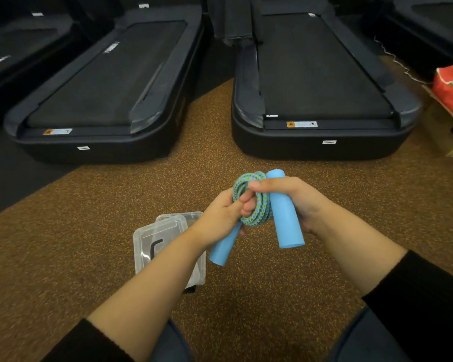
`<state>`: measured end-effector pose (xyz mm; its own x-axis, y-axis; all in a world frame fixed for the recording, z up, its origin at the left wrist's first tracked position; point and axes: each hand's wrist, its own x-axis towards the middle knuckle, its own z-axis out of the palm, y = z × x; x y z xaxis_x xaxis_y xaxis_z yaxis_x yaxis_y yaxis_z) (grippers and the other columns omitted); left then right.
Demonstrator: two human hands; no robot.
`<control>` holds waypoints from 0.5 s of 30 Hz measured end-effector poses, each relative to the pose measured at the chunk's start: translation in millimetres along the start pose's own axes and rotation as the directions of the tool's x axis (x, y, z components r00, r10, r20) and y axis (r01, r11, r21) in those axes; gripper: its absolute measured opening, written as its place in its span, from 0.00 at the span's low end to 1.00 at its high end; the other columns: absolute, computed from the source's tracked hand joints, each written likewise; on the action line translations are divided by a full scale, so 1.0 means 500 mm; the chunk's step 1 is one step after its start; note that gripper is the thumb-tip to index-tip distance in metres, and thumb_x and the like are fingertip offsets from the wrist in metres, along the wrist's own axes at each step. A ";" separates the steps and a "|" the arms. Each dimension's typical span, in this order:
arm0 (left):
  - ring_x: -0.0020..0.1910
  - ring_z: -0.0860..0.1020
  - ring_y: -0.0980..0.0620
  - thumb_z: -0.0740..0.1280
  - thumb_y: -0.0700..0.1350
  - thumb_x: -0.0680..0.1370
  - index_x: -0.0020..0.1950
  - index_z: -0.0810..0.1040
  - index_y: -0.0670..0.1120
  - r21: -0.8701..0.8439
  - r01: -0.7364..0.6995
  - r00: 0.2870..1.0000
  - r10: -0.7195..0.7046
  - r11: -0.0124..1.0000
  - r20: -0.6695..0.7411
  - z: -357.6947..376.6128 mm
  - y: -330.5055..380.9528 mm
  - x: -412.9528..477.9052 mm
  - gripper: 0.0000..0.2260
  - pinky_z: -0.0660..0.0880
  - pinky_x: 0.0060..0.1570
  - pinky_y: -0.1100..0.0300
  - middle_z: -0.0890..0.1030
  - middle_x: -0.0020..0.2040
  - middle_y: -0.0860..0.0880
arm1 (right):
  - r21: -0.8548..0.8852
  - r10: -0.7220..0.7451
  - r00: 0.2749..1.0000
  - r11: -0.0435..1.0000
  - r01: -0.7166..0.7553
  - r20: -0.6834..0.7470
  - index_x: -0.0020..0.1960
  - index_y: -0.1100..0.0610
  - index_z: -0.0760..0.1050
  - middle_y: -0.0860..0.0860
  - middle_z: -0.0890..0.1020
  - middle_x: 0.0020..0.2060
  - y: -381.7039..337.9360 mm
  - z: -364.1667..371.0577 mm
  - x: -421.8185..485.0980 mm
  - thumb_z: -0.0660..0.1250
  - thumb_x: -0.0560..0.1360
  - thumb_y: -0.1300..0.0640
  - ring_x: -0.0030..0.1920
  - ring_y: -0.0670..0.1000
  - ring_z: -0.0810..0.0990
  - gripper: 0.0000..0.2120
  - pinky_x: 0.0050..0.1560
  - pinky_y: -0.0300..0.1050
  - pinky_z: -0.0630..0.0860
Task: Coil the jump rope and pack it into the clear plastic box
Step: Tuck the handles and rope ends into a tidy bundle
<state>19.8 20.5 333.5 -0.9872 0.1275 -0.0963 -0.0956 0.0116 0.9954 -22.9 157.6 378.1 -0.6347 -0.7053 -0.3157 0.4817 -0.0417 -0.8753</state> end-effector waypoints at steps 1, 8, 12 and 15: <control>0.22 0.70 0.61 0.54 0.40 0.81 0.36 0.67 0.46 0.012 0.001 1.000 -0.001 1.000 0.002 0.000 0.000 0.001 0.14 0.71 0.22 0.67 0.68 0.27 0.53 | -0.030 0.000 1.000 1.000 -0.001 -0.008 0.33 0.63 0.81 0.55 0.82 0.26 0.001 -0.003 0.003 0.69 0.65 0.59 0.28 0.49 0.81 0.07 0.35 0.41 0.80; 0.22 0.69 0.62 0.59 0.44 0.76 0.33 0.67 0.48 0.173 -0.056 0.997 0.065 0.983 -0.047 -0.011 -0.008 0.000 0.11 0.68 0.22 0.68 0.73 0.24 0.55 | -0.248 -0.021 0.991 0.969 -0.013 -0.132 0.34 0.62 0.78 0.55 0.80 0.28 0.014 -0.002 0.011 0.74 0.60 0.63 0.30 0.49 0.78 0.06 0.32 0.38 0.76; 0.25 0.72 0.58 0.54 0.39 0.80 0.42 0.74 0.53 0.213 -0.026 0.997 0.041 0.977 -0.069 -0.022 -0.001 -0.002 0.13 0.72 0.24 0.63 0.77 0.30 0.56 | -0.304 -0.052 0.967 0.952 -0.028 -0.251 0.37 0.60 0.77 0.52 0.78 0.29 0.021 -0.019 0.018 0.72 0.66 0.67 0.28 0.46 0.75 0.05 0.27 0.35 0.70; 0.23 0.72 0.60 0.54 0.41 0.80 0.40 0.73 0.51 0.193 0.004 0.999 0.004 0.981 -0.042 -0.023 -0.001 -0.003 0.13 0.72 0.23 0.63 0.77 0.29 0.57 | -0.287 -0.094 0.972 0.957 0.029 -0.213 0.39 0.63 0.77 0.54 0.80 0.31 0.030 -0.024 0.022 0.70 0.68 0.67 0.30 0.47 0.77 0.02 0.29 0.35 0.72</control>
<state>19.8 8.7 333.2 -0.9921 0.0853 -0.0924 -0.0735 0.2028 0.9764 -30.1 157.5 357.2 -0.7913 -0.5311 -0.3029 0.2688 0.1428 -0.9526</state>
